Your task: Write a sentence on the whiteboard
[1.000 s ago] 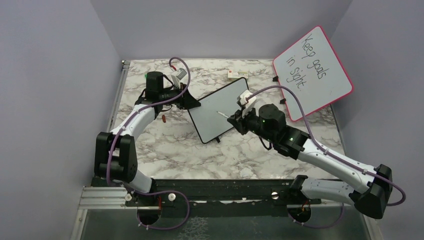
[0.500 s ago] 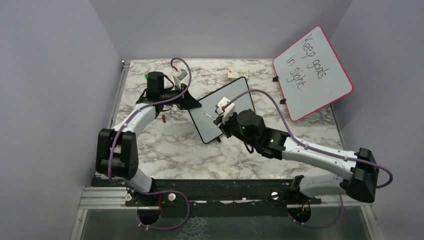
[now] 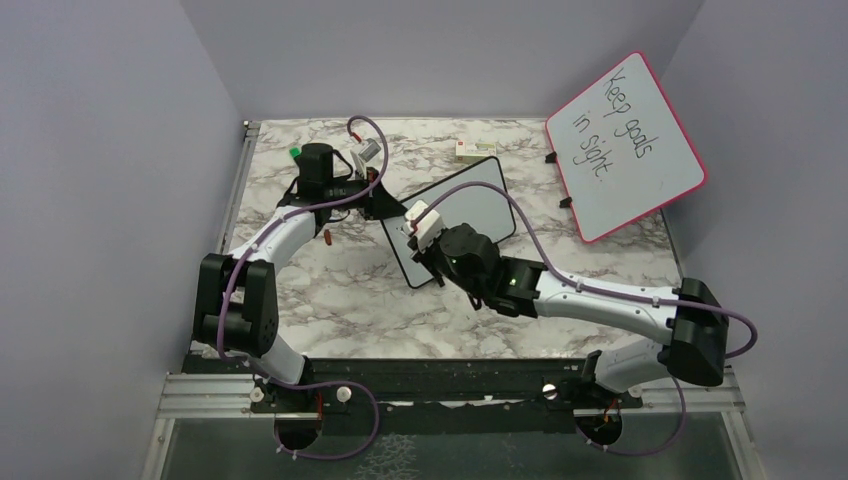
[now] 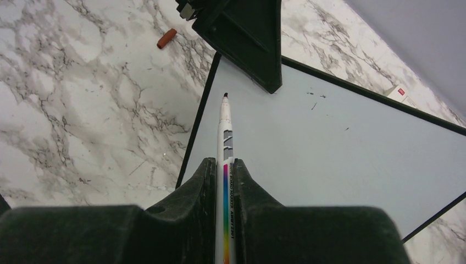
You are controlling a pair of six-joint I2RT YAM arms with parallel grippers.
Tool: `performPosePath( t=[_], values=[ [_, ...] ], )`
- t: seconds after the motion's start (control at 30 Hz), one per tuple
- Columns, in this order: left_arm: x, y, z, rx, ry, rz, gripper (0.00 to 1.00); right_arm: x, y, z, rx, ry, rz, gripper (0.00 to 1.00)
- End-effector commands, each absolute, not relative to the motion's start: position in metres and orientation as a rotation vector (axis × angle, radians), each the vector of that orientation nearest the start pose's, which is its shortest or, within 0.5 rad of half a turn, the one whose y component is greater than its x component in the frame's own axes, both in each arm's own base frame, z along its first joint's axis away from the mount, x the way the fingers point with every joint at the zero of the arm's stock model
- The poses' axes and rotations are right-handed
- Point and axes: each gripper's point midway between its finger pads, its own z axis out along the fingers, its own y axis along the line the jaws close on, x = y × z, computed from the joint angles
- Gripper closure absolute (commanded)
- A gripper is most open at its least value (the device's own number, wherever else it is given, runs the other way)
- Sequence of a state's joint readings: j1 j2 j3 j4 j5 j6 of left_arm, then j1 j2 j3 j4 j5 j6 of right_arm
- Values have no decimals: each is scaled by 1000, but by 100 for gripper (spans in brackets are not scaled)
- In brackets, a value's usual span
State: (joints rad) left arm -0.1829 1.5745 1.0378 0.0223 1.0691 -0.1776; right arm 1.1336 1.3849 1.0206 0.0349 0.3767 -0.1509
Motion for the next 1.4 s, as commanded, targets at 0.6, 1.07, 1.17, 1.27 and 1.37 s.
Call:
performPosePath(
  t=[0.6,1.07,1.17,1.27,1.37],
  values=[
    [337,-232,192,598,1934,-1356,82,254,379,238,-846,1605,296,99],
    [351,-217,218,514,1847,-1320,67,251,375,226,-858,1622,286,99],
    [351,-216,220,520,1838,-1318,68,251,373,227,-851,1624,277,99],
    [348,-217,218,532,1841,-1339,72,252,370,228,-841,1623,271,99],
    [346,-217,215,538,1847,-1352,79,252,370,229,-834,1622,270,99]
  ],
)
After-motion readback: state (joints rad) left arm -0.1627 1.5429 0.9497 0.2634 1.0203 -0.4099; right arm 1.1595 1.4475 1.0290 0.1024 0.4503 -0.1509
